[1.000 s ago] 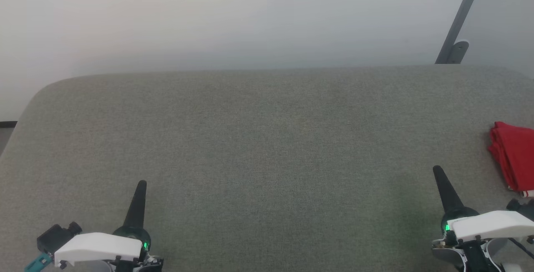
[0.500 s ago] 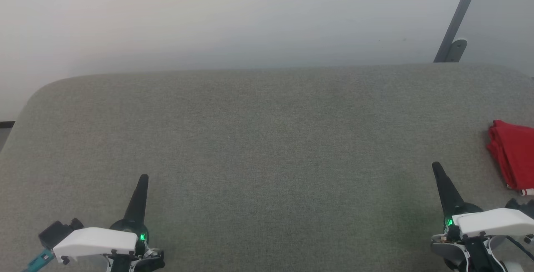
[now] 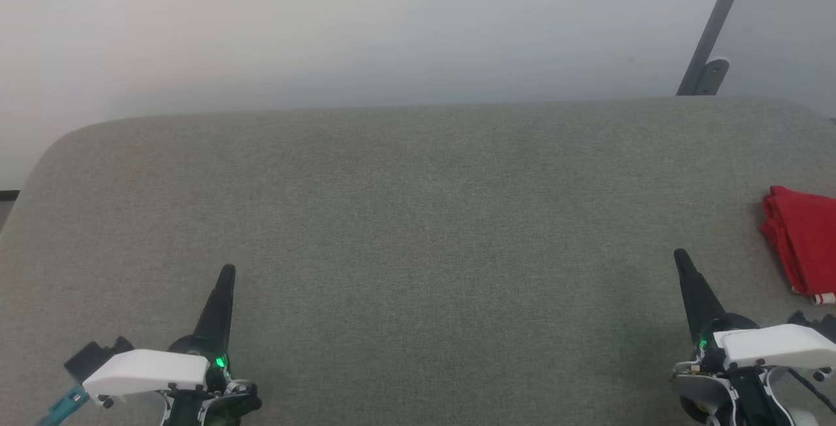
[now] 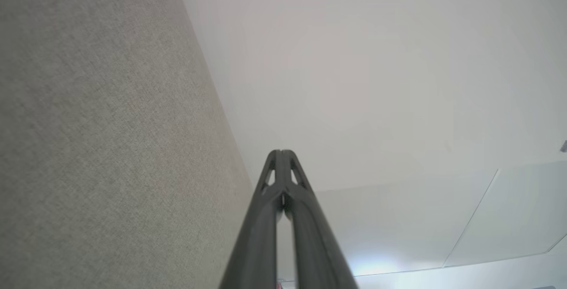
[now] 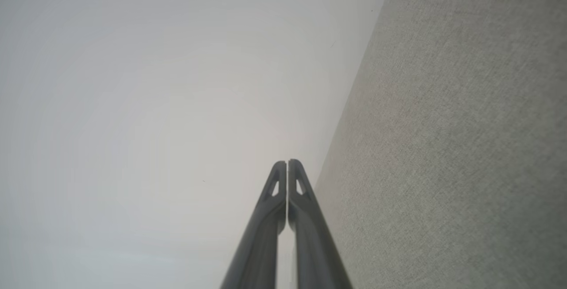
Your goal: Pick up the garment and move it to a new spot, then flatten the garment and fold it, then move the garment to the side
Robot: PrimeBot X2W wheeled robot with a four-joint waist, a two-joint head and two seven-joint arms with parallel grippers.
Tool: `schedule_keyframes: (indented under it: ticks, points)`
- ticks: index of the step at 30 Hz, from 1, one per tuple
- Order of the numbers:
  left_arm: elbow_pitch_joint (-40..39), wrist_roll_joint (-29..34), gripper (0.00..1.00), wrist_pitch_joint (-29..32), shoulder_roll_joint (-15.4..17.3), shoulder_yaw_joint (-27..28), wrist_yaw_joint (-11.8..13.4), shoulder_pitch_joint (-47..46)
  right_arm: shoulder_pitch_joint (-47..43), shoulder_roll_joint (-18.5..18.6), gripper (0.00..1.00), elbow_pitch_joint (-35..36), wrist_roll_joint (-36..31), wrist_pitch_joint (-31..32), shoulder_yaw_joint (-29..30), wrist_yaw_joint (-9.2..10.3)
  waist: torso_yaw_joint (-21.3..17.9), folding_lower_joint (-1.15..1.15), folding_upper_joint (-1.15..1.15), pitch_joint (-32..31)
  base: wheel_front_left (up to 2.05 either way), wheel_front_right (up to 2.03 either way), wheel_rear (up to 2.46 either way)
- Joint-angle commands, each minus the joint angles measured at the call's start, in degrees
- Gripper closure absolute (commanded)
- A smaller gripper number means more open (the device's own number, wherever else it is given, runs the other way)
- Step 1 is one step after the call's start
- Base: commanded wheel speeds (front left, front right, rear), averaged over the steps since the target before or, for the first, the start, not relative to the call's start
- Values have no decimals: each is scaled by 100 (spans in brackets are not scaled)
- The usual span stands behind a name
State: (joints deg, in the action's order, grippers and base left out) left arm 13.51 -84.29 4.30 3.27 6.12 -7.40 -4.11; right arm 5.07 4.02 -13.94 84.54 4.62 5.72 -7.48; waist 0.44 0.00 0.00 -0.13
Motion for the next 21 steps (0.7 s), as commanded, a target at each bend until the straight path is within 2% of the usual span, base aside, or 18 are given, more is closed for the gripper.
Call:
schedule_keyframes:
  ticks: [1,21]
  points:
    - [2,-91,100,31,-4,33,-14,-134,97,-17,100,1,119,39,15,-2,-3,0,0,2,0,0,0]
    - [57,-802,100,244,-49,59,-16,-241,138,-134,100,-15,797,208,94,-2,-42,0,0,30,0,0,0]
